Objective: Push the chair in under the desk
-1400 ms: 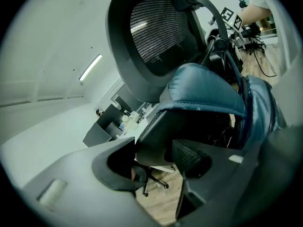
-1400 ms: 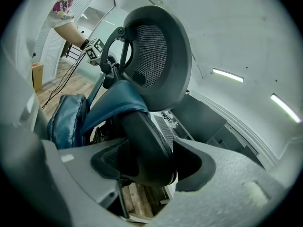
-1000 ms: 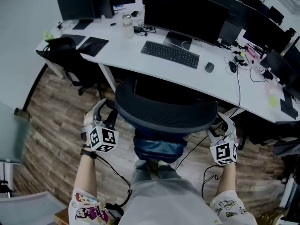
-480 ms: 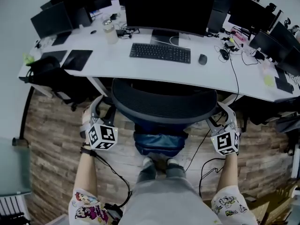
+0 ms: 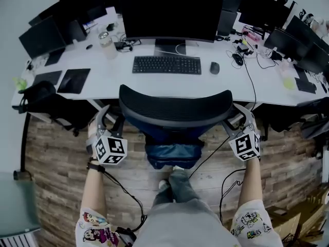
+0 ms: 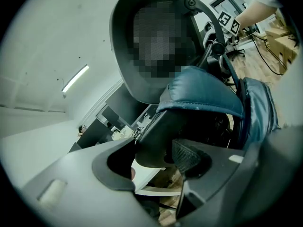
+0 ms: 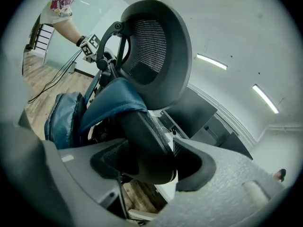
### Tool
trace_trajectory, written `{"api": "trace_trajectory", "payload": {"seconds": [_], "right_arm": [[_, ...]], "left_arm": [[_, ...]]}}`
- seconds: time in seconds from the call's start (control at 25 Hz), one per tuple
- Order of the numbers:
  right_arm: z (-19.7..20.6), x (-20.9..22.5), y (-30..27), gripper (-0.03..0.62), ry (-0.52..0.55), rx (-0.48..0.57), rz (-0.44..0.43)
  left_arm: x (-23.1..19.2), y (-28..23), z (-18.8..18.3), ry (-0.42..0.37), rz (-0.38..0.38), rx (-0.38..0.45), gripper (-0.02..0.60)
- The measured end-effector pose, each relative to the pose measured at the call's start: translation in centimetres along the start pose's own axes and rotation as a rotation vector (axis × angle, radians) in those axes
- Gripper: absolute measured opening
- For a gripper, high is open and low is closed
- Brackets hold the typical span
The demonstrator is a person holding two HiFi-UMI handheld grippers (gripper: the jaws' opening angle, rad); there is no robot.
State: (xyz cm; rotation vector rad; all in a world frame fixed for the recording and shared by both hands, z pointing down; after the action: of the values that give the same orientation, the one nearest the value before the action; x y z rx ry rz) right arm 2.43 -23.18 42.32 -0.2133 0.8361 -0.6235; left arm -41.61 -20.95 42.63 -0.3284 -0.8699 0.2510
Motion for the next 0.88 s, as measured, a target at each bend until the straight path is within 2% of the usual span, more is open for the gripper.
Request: {"api": "trace_trajectory", "payload": {"seconds": [0.44,0.88], "right_arm": [[0.2,3.2,-3.9,0.275,0.002,0.004,0.015],[0.4,4.6,-6.0,0.275,0.006,0.009,0.020]], "left_arm": [[-1.8,-4.6,-1.4,-0.001,-0.007,-0.036,0.255],[-2.6,-7.1,-1.8,-0.014,-0.008,-0.051,0.255]]}}
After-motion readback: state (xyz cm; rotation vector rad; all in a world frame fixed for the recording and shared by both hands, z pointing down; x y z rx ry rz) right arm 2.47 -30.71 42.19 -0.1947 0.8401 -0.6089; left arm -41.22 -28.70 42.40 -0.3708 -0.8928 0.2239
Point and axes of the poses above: the fingertips, and each gripper's own axes: y backward along the fingers, x to its right, z out of its underside, the point moved 8 cm from there along y, backward along the fingers
